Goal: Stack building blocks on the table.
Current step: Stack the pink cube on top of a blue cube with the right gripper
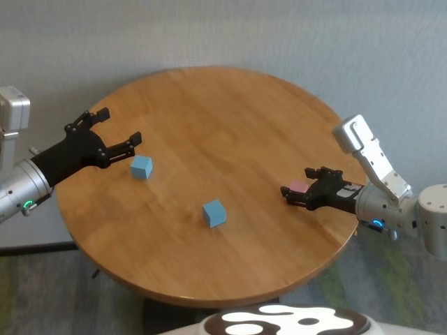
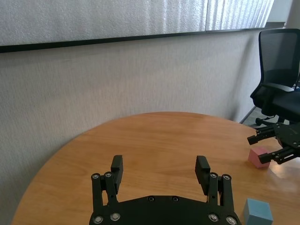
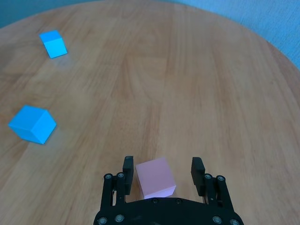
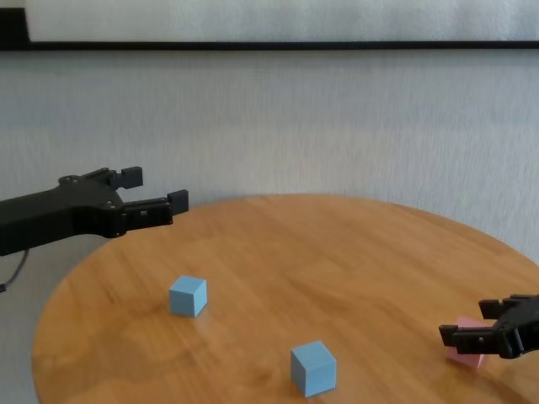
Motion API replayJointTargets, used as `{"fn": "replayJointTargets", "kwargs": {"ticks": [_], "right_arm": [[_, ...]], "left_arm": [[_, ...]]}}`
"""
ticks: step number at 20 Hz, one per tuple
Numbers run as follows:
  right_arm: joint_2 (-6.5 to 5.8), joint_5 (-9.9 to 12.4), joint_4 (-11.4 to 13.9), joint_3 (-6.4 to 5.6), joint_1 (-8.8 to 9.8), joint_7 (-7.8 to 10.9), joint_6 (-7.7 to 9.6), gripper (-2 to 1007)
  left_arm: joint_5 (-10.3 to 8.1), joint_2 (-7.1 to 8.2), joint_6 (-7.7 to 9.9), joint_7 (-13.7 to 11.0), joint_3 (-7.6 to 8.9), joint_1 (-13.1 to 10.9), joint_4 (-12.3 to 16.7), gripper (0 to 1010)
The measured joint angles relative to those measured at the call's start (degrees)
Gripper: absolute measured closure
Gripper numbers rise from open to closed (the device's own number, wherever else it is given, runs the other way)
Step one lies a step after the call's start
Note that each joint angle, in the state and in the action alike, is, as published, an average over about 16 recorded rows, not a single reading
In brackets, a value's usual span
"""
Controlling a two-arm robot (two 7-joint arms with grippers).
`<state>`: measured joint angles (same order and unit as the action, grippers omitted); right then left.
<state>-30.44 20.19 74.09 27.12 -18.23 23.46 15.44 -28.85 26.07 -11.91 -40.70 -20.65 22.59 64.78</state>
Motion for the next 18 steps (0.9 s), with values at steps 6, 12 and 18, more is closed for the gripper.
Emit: {"fn": "replayJointTargets", "kwargs": {"ticks": [6,12,18], "right_arm": [[-0.08,0.1,0.1,-0.02,0.07,0.03,-0.05,405],[-0.12,0.1,0.1,-0.05,0.11,0.04,-0.08,569],[-0.15,0.1,0.2,-0.07,0.13,0.05,-0.10,644]], "left_arm": [[0.00,0.00,0.00,0.0,0.00,0.0,0.0,10],[0.00,0.00,0.00,0.0,0.00,0.0,0.0,10],[0.00,0.00,0.00,0.0,0.00,0.0,0.0,10]]}}
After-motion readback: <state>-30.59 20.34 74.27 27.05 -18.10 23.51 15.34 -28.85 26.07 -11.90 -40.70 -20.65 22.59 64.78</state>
